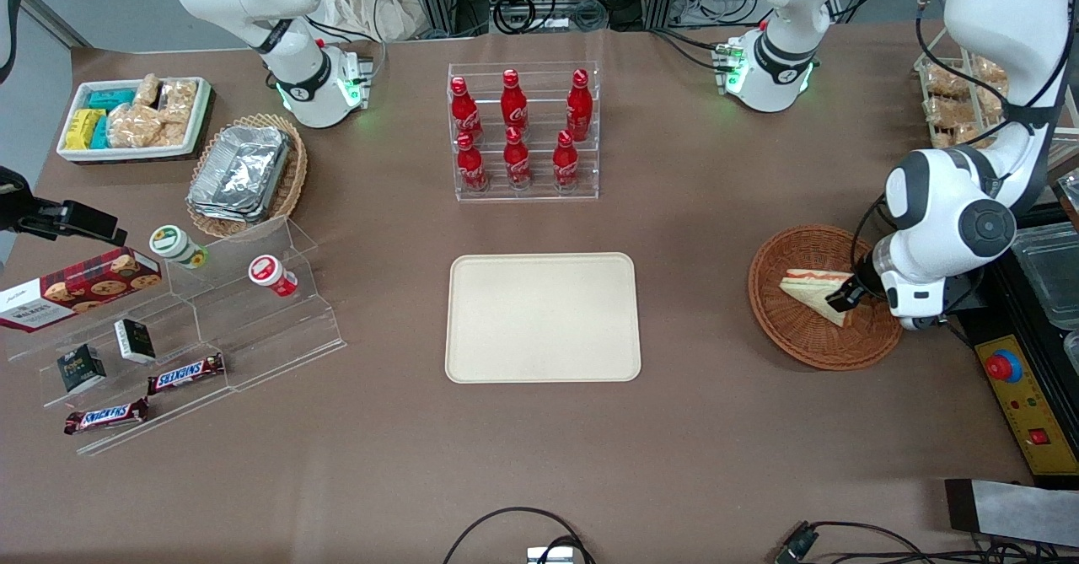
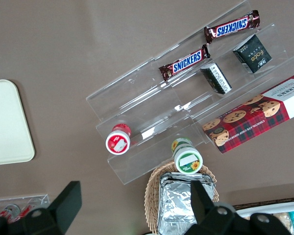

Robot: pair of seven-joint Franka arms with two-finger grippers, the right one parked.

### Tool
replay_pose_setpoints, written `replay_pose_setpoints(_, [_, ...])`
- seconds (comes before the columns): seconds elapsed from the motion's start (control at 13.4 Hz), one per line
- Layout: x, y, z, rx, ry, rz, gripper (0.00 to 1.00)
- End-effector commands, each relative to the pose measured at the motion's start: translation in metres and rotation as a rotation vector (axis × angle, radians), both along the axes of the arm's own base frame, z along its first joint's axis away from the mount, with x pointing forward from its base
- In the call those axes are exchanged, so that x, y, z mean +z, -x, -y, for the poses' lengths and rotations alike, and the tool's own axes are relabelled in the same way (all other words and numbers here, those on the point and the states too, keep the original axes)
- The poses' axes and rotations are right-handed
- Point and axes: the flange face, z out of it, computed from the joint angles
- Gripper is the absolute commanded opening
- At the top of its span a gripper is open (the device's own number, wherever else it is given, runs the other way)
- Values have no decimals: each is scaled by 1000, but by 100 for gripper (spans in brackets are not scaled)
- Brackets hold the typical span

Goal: Place sandwich from basket to tray
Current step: 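Lower the left gripper and close it on the wrapped sandwich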

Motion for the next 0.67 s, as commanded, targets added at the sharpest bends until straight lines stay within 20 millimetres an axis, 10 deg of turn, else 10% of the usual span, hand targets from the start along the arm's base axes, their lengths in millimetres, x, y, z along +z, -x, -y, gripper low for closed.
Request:
replay_pose_setpoints(0.0, [-5,0,8,43,2,3,25])
replay_pose_setpoints(0.15, [1,-1,13,41,-2,8,0])
replay_pose_setpoints(0.6, [88,-29,63,-71,-22,-57,0])
